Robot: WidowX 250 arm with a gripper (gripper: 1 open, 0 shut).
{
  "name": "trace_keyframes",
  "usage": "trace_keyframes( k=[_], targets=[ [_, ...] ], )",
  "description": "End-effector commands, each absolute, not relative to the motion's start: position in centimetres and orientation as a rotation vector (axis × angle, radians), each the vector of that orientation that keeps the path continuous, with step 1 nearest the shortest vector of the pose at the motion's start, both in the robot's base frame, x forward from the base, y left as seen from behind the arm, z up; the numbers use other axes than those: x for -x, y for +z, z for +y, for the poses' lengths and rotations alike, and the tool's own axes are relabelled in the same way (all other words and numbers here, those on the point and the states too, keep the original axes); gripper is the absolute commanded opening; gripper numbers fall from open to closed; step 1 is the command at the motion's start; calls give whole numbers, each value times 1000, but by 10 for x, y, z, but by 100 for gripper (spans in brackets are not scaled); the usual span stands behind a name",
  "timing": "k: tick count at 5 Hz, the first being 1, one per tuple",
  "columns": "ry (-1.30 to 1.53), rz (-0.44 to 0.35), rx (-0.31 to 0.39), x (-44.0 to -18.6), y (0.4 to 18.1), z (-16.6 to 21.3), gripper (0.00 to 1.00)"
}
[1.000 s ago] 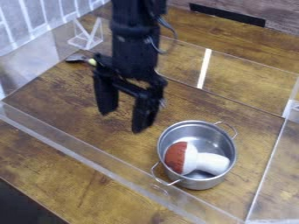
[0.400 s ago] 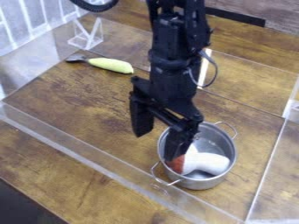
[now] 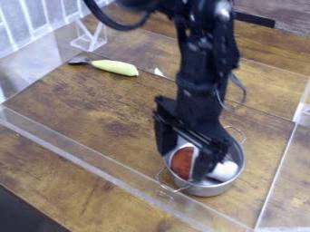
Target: Remove the mushroom from the silver pot and put it on the table
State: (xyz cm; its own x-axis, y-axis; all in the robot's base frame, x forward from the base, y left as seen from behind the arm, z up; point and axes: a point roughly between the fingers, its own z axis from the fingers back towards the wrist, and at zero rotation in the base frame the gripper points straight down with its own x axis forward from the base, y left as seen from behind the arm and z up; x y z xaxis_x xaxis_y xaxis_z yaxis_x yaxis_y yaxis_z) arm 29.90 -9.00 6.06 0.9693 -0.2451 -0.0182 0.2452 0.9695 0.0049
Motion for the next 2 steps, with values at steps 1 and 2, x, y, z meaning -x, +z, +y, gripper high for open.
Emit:
trace_keyframes(
  k=[1,2],
  targets=[
    [-295,-50,4,-323,65,-97,100],
    [-314,-53,11,-335,58,-93,100]
  ],
)
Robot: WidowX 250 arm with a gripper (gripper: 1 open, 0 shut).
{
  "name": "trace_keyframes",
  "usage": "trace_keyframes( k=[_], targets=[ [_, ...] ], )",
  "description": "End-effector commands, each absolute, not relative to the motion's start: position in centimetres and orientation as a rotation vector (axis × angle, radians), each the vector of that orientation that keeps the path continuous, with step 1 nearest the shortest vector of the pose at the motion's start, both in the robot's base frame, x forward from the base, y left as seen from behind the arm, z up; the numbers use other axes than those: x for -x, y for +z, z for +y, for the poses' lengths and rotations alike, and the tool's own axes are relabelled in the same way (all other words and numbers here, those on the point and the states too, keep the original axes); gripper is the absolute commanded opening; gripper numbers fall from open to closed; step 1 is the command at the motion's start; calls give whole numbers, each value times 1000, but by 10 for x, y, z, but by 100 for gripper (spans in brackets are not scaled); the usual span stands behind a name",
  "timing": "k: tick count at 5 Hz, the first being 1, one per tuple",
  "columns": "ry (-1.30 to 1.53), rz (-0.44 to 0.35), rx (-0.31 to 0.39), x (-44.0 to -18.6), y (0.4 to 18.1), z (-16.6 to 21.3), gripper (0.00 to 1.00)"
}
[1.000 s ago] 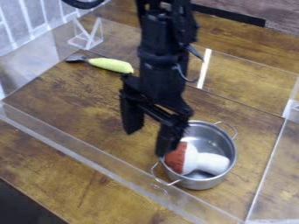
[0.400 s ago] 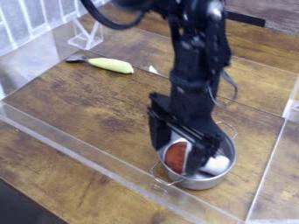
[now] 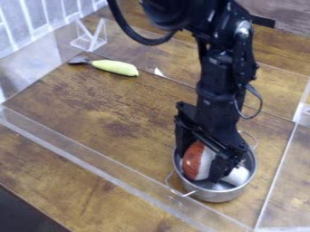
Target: Remove the mushroom from the silver pot and put it on the table
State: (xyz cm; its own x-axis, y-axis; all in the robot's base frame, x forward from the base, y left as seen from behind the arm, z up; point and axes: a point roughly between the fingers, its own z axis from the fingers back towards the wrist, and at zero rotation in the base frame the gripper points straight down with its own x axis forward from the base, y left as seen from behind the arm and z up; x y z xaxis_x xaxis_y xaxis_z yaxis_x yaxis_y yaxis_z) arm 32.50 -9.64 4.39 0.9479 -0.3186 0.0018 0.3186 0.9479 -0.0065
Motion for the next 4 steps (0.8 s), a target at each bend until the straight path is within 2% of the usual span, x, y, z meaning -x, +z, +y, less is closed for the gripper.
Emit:
trace_keyframes(
  k=[1,2,4],
  targets=[
    [-316,-47,15,-339,53,-89,100],
    [-318,-42,19,-341,50,-86,0],
    [-342,-35,22,-334,53,-82,0]
  ],
)
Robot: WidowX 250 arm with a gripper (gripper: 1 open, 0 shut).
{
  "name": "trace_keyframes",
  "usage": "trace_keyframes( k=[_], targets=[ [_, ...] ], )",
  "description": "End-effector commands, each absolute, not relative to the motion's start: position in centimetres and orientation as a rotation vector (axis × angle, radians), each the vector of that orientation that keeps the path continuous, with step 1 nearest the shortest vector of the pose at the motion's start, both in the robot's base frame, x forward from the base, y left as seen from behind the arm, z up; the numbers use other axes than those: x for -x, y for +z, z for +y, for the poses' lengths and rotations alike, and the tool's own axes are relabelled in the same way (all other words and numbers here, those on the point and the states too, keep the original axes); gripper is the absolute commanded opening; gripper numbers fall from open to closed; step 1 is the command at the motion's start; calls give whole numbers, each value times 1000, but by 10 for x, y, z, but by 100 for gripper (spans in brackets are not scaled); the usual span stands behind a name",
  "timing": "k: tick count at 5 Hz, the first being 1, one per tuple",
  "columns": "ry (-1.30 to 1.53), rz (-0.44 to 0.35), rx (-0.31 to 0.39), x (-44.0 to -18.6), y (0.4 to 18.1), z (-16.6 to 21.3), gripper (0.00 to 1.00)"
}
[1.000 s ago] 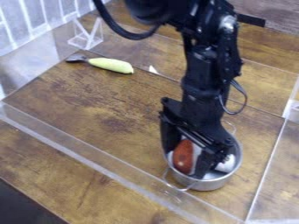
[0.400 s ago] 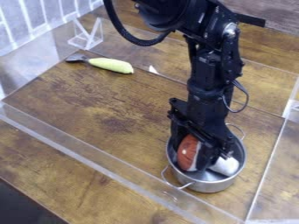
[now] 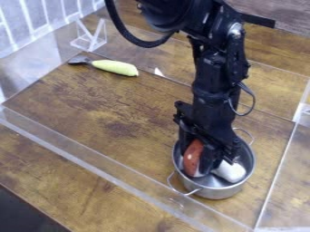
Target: Remove the mushroom from the silver pot and put it on the table
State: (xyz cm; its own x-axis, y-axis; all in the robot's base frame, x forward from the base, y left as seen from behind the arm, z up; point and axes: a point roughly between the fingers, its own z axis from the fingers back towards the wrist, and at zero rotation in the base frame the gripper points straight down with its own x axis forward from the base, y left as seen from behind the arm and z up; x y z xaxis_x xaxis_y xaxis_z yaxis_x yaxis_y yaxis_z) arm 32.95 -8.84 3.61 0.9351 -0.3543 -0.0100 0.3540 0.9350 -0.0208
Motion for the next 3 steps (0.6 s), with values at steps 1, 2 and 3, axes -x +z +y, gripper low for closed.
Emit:
trace_keyframes(
  k=[1,2,3],
  targets=[
    [-354,-31,22,-331,54,-80,0],
    [-349,-29,22,-334,46,-72,0],
    [-351,-30,21,-339,39,-66,0]
  ],
)
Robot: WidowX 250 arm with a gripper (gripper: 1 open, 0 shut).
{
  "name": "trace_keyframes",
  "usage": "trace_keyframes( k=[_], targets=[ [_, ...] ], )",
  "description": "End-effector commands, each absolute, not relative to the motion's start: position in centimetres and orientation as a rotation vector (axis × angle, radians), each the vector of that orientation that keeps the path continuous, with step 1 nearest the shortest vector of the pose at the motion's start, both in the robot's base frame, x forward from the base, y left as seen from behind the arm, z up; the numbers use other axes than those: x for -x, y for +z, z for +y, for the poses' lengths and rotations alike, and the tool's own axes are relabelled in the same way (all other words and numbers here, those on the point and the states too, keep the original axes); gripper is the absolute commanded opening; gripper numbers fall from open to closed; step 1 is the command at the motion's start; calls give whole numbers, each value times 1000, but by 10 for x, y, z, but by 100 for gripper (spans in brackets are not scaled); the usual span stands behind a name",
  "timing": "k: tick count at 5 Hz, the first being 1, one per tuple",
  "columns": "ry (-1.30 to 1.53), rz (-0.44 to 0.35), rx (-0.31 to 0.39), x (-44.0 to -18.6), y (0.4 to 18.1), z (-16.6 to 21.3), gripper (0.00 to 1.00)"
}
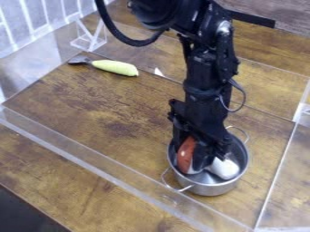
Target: Remove the mushroom from the silver pot and put it on the table
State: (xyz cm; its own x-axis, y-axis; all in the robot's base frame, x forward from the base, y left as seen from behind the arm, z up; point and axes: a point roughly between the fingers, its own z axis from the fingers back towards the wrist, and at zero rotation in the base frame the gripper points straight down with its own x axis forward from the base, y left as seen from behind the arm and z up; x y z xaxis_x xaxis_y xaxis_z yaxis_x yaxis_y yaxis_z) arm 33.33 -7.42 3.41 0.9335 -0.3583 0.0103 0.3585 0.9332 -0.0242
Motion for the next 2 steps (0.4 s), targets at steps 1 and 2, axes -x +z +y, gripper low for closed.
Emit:
trace_keyframes(
  k=[1,2],
  targets=[
    [-378,-29,22,-340,38,-65,0],
    [-410,-26,23,-339,38,-66,0]
  ],
)
